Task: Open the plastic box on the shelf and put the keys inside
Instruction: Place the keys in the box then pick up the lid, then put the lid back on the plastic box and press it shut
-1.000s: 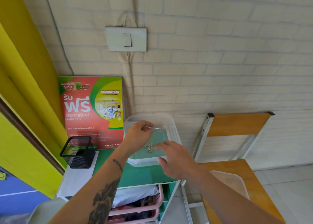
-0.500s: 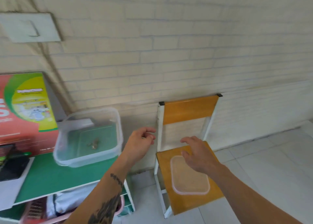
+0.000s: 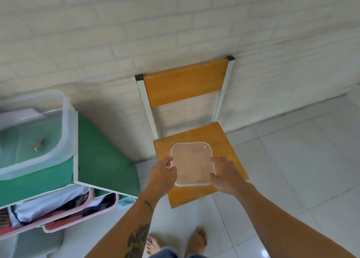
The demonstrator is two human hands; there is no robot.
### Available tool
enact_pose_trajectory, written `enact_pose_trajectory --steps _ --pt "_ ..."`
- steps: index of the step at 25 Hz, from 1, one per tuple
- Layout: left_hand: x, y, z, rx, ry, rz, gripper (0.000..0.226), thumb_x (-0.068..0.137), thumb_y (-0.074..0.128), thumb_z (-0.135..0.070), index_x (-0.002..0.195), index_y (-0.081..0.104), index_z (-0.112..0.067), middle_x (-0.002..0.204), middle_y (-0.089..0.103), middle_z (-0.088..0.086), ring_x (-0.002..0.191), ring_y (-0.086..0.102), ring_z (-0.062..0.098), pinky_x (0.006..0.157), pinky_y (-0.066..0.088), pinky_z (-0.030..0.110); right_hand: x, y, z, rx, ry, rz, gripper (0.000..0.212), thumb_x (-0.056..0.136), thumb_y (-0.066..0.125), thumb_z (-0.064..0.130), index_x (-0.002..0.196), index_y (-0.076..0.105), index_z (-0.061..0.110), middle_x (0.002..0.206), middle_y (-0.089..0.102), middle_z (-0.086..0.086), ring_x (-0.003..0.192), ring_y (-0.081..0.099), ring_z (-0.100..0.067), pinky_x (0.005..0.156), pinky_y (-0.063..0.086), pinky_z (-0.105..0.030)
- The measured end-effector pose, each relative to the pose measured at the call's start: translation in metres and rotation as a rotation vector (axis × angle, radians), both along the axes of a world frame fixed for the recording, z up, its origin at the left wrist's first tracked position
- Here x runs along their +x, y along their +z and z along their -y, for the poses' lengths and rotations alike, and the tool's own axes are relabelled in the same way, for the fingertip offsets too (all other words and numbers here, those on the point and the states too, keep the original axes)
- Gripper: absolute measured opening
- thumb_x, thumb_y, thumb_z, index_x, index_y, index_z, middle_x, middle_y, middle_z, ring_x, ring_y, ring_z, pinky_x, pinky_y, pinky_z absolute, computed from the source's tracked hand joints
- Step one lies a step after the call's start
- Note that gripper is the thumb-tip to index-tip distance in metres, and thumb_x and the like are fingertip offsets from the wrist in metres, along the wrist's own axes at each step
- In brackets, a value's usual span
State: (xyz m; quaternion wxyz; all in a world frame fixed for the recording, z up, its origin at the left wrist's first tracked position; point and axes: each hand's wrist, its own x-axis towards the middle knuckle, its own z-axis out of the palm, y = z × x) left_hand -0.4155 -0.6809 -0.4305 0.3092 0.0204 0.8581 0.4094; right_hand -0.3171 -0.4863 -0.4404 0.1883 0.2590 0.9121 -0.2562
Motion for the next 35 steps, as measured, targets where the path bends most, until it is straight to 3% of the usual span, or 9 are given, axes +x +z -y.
enact_pose_trajectory --steps 5,12,16,20,25,32,35 --pt "-0.008 -0.092 -0.019 -0.125 -0.038 -0.028 0.047 0.093 0.051 -0.025 0.139 0.046 -0.028 0.143 0.049 -0.002 0.127 0.05 0.021 0.106 0.046 0.041 -0.012 -0.085 -0.008 -0.028 -0.066 0.036 0.06 0.092 0.052 0.031 0.147 0.029 0.028 0.149 0.032 -0.005 0.134 0.032 -0.031 0.103 0.043 -0.045" --pt "-0.014 -0.22 -0.051 -0.427 -0.255 -0.169 0.076 0.088 0.047 -0.042 0.152 0.012 -0.026 0.162 0.008 0.005 0.143 0.02 0.031 0.111 0.034 0.047 -0.036 -0.204 -0.014 0.01 -0.173 -0.013 0.068 0.088 0.057 0.032 0.145 0.02 0.031 0.153 0.014 -0.008 0.139 0.02 -0.036 0.103 0.042 -0.052" --pt "-0.01 -0.231 -0.059 -0.374 -0.19 -0.167 0.073 0.084 0.052 -0.034 0.15 0.021 -0.029 0.159 0.011 0.005 0.138 0.019 0.031 0.111 0.033 0.047 -0.039 -0.216 -0.01 -0.067 -0.239 -0.02 0.066 0.087 0.059 0.032 0.142 0.024 0.031 0.15 0.012 -0.008 0.13 0.028 -0.038 0.099 0.044 -0.051" --pt "-0.014 -0.198 -0.054 -0.318 -0.146 -0.241 0.068 0.083 0.056 -0.031 0.147 0.033 -0.029 0.153 0.029 0.003 0.134 0.027 0.03 0.11 0.037 0.049 -0.035 -0.184 -0.009 -0.077 -0.27 0.023 0.065 0.09 0.054 0.041 0.146 0.023 0.032 0.149 0.015 -0.008 0.127 0.03 -0.037 0.098 0.044 -0.05" --pt "-0.013 -0.096 -0.044 -0.256 -0.084 -0.481 0.06 0.084 0.06 -0.021 0.142 0.045 -0.022 0.137 0.044 0.008 0.12 0.037 0.029 0.101 0.041 0.047 -0.029 -0.09 0.005 0.059 -0.257 -0.02 0.06 0.092 0.046 0.05 0.146 0.027 0.033 0.144 0.027 -0.012 0.12 0.038 -0.035 0.098 0.044 -0.047" --pt "-0.009 0.056 -0.026 -0.066 0.043 -0.657 0.055 0.093 0.046 -0.01 0.146 0.034 -0.015 0.136 0.036 0.006 0.121 0.042 0.022 0.094 0.044 0.034 -0.032 0.062 0.025 0.336 -0.173 -0.34 0.053 0.086 0.048 0.044 0.137 0.045 0.028 0.124 0.044 -0.018 0.1 0.047 -0.036 0.085 0.046 -0.046" --pt "-0.014 0.094 -0.012 -0.035 0.137 -0.693 0.055 0.095 0.043 -0.012 0.149 0.031 -0.014 0.154 0.026 0.007 0.139 0.031 0.024 0.109 0.034 0.035 -0.051 0.108 0.034 0.424 -0.121 -0.465 0.053 0.086 0.047 0.043 0.136 0.048 0.026 0.122 0.045 -0.018 0.1 0.046 -0.036 0.085 0.044 -0.046"
